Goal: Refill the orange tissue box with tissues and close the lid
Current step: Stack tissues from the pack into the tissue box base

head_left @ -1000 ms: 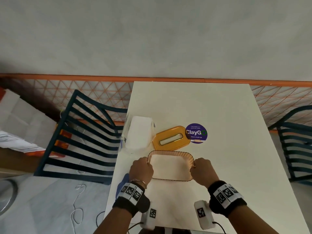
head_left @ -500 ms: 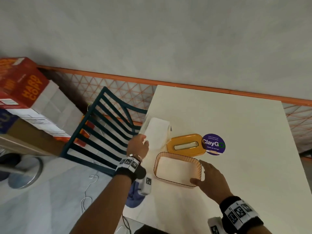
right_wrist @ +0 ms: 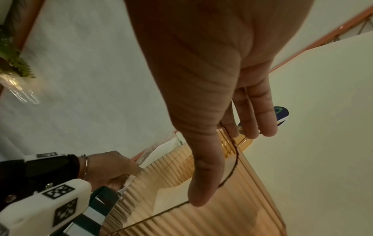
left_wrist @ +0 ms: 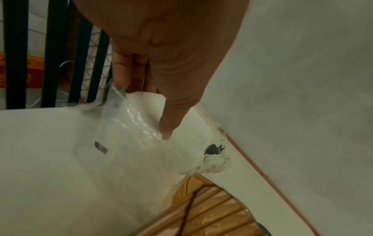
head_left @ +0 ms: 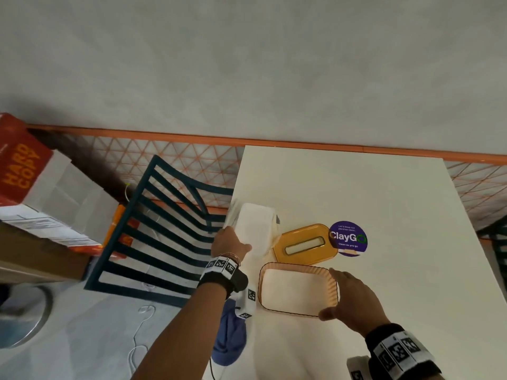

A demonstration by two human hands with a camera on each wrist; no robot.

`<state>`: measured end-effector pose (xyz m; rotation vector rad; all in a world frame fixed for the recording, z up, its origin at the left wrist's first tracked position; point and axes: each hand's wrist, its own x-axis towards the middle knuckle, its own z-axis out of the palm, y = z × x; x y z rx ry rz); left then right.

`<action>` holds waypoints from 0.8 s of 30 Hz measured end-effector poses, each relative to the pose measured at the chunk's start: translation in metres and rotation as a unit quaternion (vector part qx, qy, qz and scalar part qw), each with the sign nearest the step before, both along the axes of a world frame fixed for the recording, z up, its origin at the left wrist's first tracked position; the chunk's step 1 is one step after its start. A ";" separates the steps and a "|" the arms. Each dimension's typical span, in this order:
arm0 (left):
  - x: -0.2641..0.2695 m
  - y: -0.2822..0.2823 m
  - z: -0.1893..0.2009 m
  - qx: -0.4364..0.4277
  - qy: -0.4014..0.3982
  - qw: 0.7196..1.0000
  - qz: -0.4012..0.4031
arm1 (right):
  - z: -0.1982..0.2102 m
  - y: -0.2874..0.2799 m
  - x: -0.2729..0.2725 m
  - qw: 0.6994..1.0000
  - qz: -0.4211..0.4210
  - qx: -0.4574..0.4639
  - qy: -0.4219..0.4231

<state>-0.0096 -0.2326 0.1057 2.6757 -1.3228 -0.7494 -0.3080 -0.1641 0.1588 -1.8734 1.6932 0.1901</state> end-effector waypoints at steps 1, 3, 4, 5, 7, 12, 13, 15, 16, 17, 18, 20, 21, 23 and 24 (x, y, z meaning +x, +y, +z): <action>0.001 0.000 0.000 -0.003 -0.001 1.000 0.004 | 0.000 0.000 0.001 1.000 0.000 0.000 0.002; 0.000 0.001 -0.001 -0.012 0.008 1.000 0.014 | 0.001 0.001 0.002 1.000 -0.002 0.001 0.005; 0.000 0.002 -0.002 -0.021 0.019 0.999 0.019 | 0.001 0.001 0.002 1.000 -0.002 0.001 0.006; -0.001 0.003 -0.002 -0.033 0.038 0.998 0.027 | 0.001 0.001 0.003 1.000 -0.001 -0.002 0.008; -0.001 0.005 -0.002 -0.047 0.092 0.994 0.044 | 0.001 0.001 0.003 1.000 0.002 -0.003 0.012; 0.000 0.015 0.014 -0.138 0.281 0.936 0.158 | -0.001 -0.002 0.002 1.000 0.013 -0.007 0.015; 0.000 0.019 0.019 -0.162 0.312 0.919 0.176 | -0.001 -0.003 0.002 1.000 0.007 -0.006 0.012; -0.002 0.029 0.033 -0.196 0.368 0.890 0.183 | 0.002 -0.008 0.002 1.000 -0.015 -0.004 -0.018; -0.003 0.034 0.042 -0.210 0.394 0.876 0.180 | 0.005 -0.011 0.004 0.998 -0.030 -0.003 -0.049; -0.004 0.040 0.052 -0.220 0.422 0.861 0.181 | 0.008 -0.014 0.006 0.995 -0.050 0.001 -0.090; -0.005 0.045 0.061 -0.222 0.452 0.844 0.184 | 0.011 -0.017 0.008 0.987 -0.075 0.011 -0.141; -0.008 0.056 0.077 -0.203 0.513 0.814 0.179 | 0.016 -0.023 0.014 0.958 -0.125 0.059 -0.249; -0.010 0.060 0.085 -0.185 0.539 0.803 0.173 | 0.018 -0.025 0.017 0.936 -0.148 0.096 -0.303; -0.014 0.068 0.094 -0.144 0.585 0.780 0.169 | 0.024 -0.025 0.024 0.886 -0.177 0.171 -0.393; -0.016 0.072 0.097 -0.126 0.610 0.764 0.167 | 0.026 -0.024 0.027 0.861 -0.180 0.205 -0.429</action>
